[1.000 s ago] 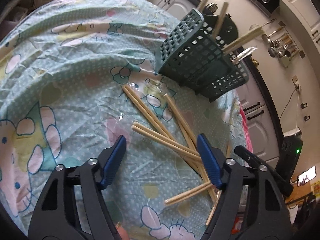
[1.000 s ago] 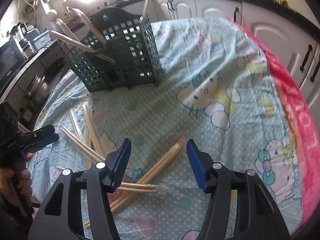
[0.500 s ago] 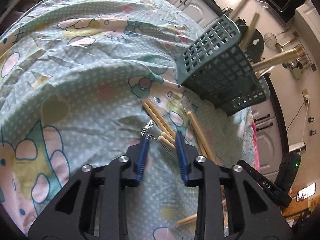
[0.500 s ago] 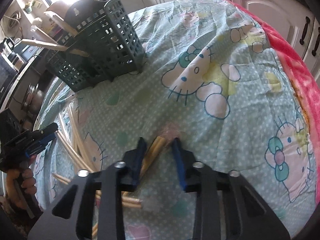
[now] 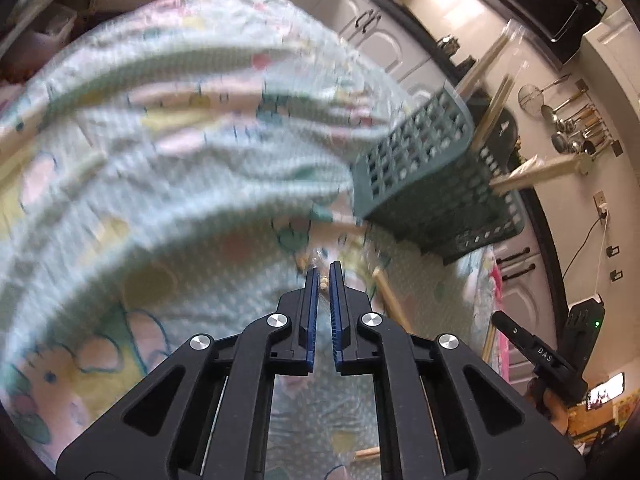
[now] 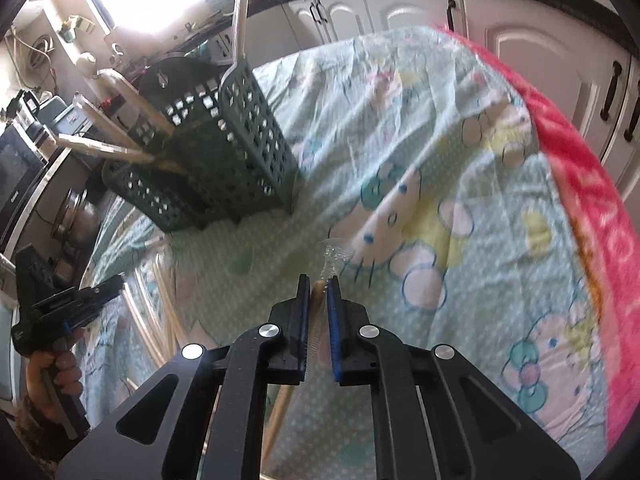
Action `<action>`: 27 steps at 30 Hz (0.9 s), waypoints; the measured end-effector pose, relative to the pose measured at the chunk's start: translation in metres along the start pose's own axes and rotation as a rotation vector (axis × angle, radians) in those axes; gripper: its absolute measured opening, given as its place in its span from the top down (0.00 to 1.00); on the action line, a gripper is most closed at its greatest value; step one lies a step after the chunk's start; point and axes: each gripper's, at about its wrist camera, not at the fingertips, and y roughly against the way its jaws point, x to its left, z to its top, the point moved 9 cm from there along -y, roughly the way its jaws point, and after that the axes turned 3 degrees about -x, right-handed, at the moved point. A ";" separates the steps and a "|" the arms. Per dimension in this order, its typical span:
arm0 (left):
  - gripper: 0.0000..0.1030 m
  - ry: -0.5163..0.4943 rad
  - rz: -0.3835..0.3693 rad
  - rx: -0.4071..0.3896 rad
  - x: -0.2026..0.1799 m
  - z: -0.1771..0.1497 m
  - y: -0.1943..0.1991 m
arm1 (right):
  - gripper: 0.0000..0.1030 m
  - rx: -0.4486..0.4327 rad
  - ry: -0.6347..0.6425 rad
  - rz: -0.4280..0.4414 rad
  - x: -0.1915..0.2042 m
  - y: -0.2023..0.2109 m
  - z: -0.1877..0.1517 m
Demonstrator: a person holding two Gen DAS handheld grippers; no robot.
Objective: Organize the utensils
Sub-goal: 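Lift a chopstick in the left gripper while the right gripper lifts another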
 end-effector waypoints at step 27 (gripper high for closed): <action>0.99 -0.266 -0.156 -0.263 -0.126 0.079 0.106 | 0.94 -0.283 0.272 0.071 0.098 0.090 0.087</action>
